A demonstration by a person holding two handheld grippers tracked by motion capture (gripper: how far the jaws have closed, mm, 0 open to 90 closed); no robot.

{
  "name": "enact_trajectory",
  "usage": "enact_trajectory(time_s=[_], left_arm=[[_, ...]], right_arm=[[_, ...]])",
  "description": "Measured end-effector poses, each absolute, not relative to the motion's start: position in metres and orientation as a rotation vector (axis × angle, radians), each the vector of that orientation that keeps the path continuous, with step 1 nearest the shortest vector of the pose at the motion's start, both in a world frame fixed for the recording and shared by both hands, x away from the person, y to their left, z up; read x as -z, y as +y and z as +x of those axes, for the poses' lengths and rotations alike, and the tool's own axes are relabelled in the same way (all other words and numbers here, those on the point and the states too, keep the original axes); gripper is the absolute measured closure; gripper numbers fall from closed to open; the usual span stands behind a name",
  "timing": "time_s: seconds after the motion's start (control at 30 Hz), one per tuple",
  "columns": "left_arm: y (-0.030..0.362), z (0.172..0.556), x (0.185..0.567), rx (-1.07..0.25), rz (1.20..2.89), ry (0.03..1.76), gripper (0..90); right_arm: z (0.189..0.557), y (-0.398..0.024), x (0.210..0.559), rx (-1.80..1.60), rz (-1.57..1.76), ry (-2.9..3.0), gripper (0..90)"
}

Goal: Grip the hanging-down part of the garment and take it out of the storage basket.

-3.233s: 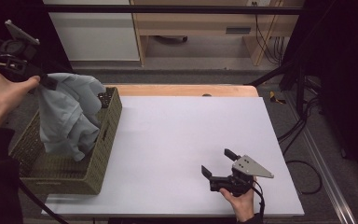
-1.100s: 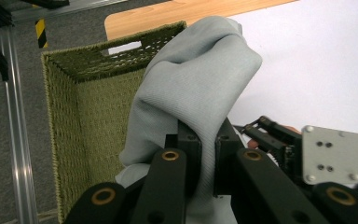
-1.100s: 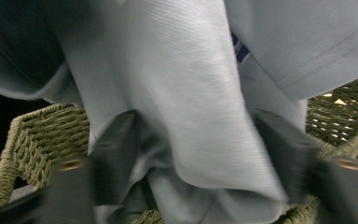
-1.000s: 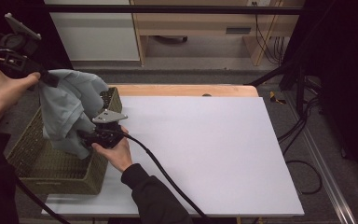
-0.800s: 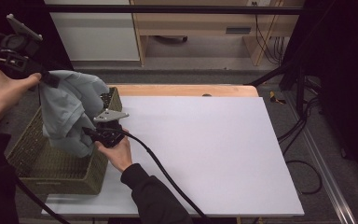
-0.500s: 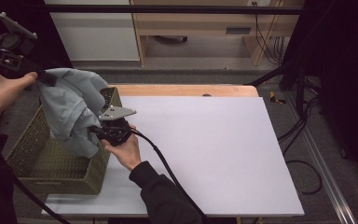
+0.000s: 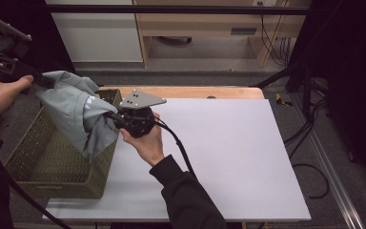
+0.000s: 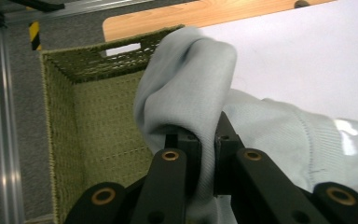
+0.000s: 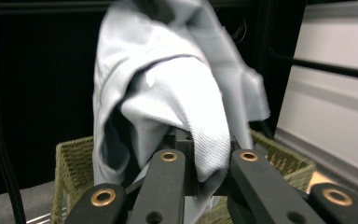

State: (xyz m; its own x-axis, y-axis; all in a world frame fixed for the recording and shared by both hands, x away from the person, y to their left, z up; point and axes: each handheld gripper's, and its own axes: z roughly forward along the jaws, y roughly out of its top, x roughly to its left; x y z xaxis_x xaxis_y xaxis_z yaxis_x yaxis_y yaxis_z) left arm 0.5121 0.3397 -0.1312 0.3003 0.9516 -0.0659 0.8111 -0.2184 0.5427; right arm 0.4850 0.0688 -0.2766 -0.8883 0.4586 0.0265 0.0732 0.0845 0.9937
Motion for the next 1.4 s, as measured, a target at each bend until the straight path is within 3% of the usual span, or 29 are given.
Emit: enact_trajectory(time_s=[0.6,1.4], left_arm=[[0.317,0.507,0.122,-0.348,2.078,1.448,84.7],[0.29,0.506,0.117,-0.353,2.106,1.386,84.7]], right_arm=[[0.459,0.042,0.211,-1.858,0.456,1.878,86.5],[0.455,0.023,0.199,-1.902,0.443,1.806,86.3]])
